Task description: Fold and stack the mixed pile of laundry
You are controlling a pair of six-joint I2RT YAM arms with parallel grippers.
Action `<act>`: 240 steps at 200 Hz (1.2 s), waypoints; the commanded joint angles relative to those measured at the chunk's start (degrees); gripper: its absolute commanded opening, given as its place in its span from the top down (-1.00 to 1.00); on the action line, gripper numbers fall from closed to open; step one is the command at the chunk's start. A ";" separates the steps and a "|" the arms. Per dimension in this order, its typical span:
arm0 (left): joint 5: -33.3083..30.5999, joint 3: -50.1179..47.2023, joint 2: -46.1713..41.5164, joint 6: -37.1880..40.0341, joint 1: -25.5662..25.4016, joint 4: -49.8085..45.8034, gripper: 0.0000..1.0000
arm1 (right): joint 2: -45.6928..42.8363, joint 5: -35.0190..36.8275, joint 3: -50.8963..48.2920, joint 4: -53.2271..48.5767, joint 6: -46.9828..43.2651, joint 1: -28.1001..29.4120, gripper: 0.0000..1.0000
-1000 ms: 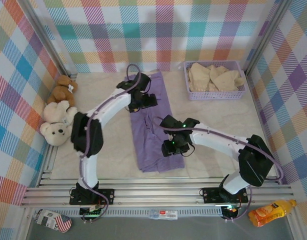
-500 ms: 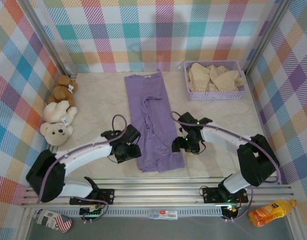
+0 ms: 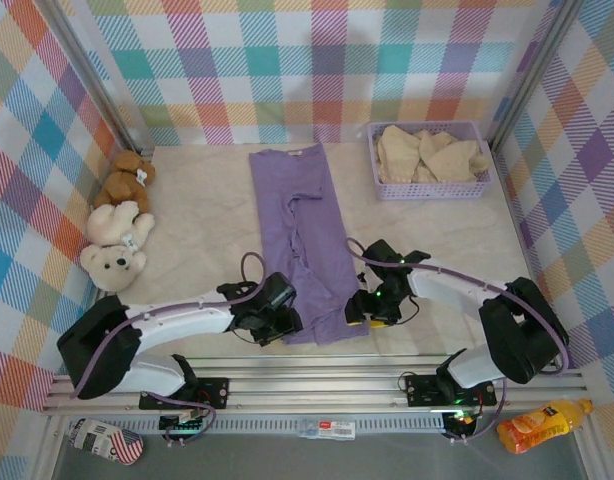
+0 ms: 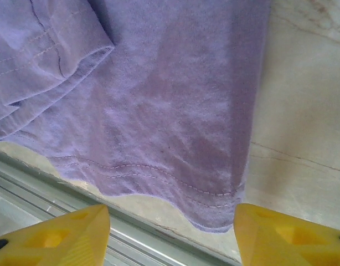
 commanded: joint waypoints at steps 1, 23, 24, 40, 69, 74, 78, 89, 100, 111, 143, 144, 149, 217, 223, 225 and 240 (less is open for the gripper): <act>1.22 2.03 3.36 -0.08 -2.21 0.40 -0.04 | 1.21 -2.72 -0.90 1.50 -1.33 -0.04 -0.21; 0.64 4.28 5.91 2.08 -3.71 -3.88 0.12 | 2.82 -3.24 -1.01 2.27 -1.43 0.00 -0.14; 0.58 4.32 5.95 2.16 -3.74 -4.11 0.13 | 2.95 -3.20 -0.99 2.32 -1.42 -0.02 -0.13; -0.21 4.87 5.65 2.59 -4.03 -7.53 0.55 | 4.66 -2.10 -0.38 1.97 -0.99 -0.05 0.10; -2.40 5.32 1.67 4.36 -4.30 -15.25 0.78 | 6.23 2.46 0.98 -0.23 1.36 -0.04 0.50; -2.83 5.33 0.95 4.79 -4.34 -16.72 0.78 | 6.33 2.77 1.16 -0.39 1.54 -0.09 0.53; -3.07 5.18 0.45 5.14 -4.38 -17.75 0.78 | 6.34 3.01 1.26 -0.62 1.57 -0.04 0.55; -3.52 5.07 -0.63 6.07 -4.42 -20.23 0.77 | 6.27 3.29 1.60 -0.86 1.73 -0.05 0.58; -3.85 4.98 -0.97 6.69 -4.65 -21.90 0.70 | 6.16 3.44 1.82 -1.13 1.90 -0.04 0.59; -4.00 5.09 -0.67 7.23 -4.73 -22.68 0.45 | 6.13 3.42 2.14 -1.24 1.91 -0.03 0.59; -7.29 9.85 0.89 8.15 -4.95 -24.80 0.36 | 6.04 1.49 2.72 -0.81 1.62 -0.04 0.53; -7.47 10.14 0.93 8.23 -4.97 -24.80 0.35 | 6.01 1.40 2.72 -0.75 1.59 -0.04 0.52; -8.23 11.47 1.12 8.68 -5.24 -25.05 0.31 | 5.78 1.19 2.77 -0.58 1.59 -0.04 0.51; -19.85 23.37 12.54 18.53 -12.80 -28.85 0.14 | 5.99 0.27 2.82 -0.28 1.48 -0.04 0.46; -20.79 23.20 13.60 18.65 -13.17 -29.02 0.14 | 5.86 0.21 2.83 -0.28 1.48 0.00 0.46; -21.07 23.11 13.80 18.67 -13.26 -29.09 0.14 | 5.82 0.18 2.77 -0.26 1.46 0.01 0.46; -22.87 23.02 15.64 19.37 -13.54 -29.20 0.15 | 5.72 0.00 2.74 -0.43 1.47 -0.04 0.45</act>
